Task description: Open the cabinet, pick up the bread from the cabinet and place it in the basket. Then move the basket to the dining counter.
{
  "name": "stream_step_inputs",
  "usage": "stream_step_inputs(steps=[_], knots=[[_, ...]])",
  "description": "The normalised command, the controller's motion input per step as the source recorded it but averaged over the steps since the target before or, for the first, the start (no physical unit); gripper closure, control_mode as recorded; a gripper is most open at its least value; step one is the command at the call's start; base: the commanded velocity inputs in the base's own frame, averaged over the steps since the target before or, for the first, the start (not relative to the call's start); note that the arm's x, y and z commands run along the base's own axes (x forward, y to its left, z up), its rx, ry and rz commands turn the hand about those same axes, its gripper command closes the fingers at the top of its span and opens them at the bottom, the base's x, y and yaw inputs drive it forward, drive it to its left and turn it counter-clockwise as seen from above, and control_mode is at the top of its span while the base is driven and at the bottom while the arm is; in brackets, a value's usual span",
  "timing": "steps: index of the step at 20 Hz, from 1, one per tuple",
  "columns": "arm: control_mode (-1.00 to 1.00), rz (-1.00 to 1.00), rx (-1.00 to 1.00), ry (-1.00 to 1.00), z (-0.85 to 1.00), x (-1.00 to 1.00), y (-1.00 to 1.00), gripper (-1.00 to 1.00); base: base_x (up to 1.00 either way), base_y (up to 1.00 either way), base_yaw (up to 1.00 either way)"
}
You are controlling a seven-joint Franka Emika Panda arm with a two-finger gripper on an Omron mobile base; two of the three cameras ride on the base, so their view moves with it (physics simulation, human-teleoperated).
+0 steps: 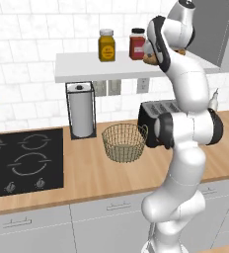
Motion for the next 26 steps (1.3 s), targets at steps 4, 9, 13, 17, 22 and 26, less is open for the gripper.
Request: stream_step_inputs(steps=[4,9,13,17,22,26], knots=[[-1.0,0.04,0.0,0.0,-0.22,0.1,0.0,-1.0,0.0,0.0,0.0],[-1.0,0.0,0.01,0.05,-0.22,0.0,0.04,-1.0,0.0,0.0,0.0],[-1.0,0.0,0.01,0.03,-0.31,0.0,0.15,1.0,0.0,0.0,0.0],[-1.0,0.0,0.0,0.0,-0.22,0.0,0.13,1.0,0.0,0.0,0.0],[-1.0,-0.12,0.0,-0.12,0.08,-0.61,0.09,1.0,0.0,0.0,0.0],[-1.0,-0.25,0.0,-0.13,0.12,-1.0,0.24,1.0,0.0,0.0,0.0]])
